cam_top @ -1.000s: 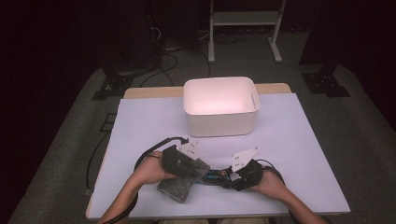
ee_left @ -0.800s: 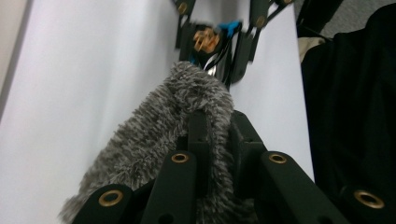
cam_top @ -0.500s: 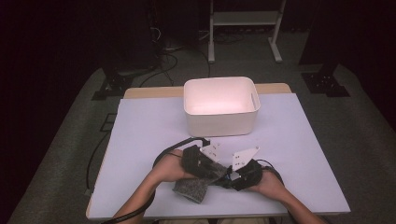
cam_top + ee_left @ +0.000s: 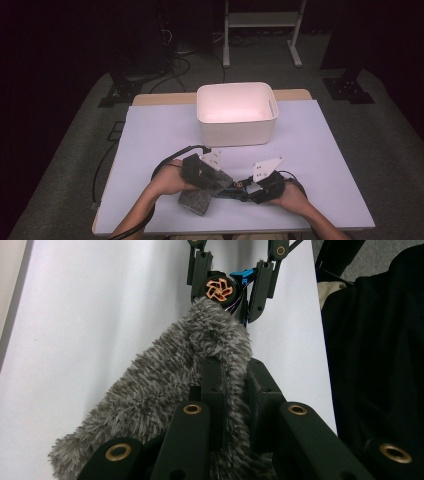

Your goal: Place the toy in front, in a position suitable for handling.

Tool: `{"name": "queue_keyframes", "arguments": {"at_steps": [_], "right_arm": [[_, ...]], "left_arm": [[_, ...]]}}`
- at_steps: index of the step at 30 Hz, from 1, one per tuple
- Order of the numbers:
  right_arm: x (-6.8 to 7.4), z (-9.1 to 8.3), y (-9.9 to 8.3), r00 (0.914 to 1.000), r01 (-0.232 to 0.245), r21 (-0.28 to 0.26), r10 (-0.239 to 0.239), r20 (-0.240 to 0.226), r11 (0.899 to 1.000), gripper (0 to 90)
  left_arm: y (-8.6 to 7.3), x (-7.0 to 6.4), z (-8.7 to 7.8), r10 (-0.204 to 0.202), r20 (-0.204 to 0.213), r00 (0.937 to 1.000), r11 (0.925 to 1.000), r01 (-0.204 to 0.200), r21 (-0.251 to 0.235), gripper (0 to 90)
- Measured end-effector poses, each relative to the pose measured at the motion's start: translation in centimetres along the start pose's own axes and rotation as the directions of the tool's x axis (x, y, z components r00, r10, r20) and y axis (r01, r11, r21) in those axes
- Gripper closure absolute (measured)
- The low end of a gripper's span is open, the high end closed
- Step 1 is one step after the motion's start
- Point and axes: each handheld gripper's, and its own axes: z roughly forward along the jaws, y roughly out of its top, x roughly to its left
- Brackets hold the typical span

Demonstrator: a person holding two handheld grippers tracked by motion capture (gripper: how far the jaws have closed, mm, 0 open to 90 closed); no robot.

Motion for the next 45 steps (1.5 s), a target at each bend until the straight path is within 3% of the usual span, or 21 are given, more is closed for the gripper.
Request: {"name": "queue_keyframes", "arguments": {"at_steps": [12, 23, 26, 30, 35, 40, 45], "right_arm": [[0.1, 0.2, -0.6, 1.0, 0.0, 0.032, -0.001, 0.005, 0.999, 56.6], [0.3, 0.4, -0.5, 0.9999, 0.002, 0.024, -0.002, 0.01, 1.0, 56.8], [0.2, 0.4, -0.6, 0.9999, 0.009, 0.02, -0.009, 0.009, 1.0, 56.9], [0.3, 0.5, -0.5, 1.0, 0.001, 0.022, -0.001, 0.007, 1.0, 56.9], [0.2, 0.5, -0.5, 1.0, 0.001, 0.024, -0.002, 0.01, 1.0, 56.9], [0.2, 0.7, -0.2, 0.9998, 0.015, 0.03, -0.016, 0.015, 0.999, 56.9], [0.1, 1.0, 0.0, 0.9998, 0.013, 0.025, -0.014, 0.017, 1.0, 56.9]], "left_arm": [[1.4, 0.1, 0.9, 0.027, 0.014, 0.9995, 0.9993, -0.027, 0.025, 80.7], [5.5, 0.0, 3.6, 0.094, 0.072, 0.9929, 0.995, -0.096, 0.028, 80.9], [5.3, 0.1, 3.6, 0.097, 0.075, 0.9925, 0.9949, -0.098, 0.02, 80.9], [4.6, 0.0, 2.8, 0.1, 0.043, 0.994, 0.9939, -0.102, 0.041, 81.0], [2.8, 0.9, 1.5, 0.045, 0.007, 0.999, 0.998, -0.045, 0.043, 81.0], [2.7, 0.9, 1.7, 0.038, 0.037, 0.9986, 0.9992, -0.039, 0.013, 81.0], [4.4, 0.3, 3.0, 0.089, 0.073, 0.9934, 0.996, -0.09, 0.005, 80.9]]}}
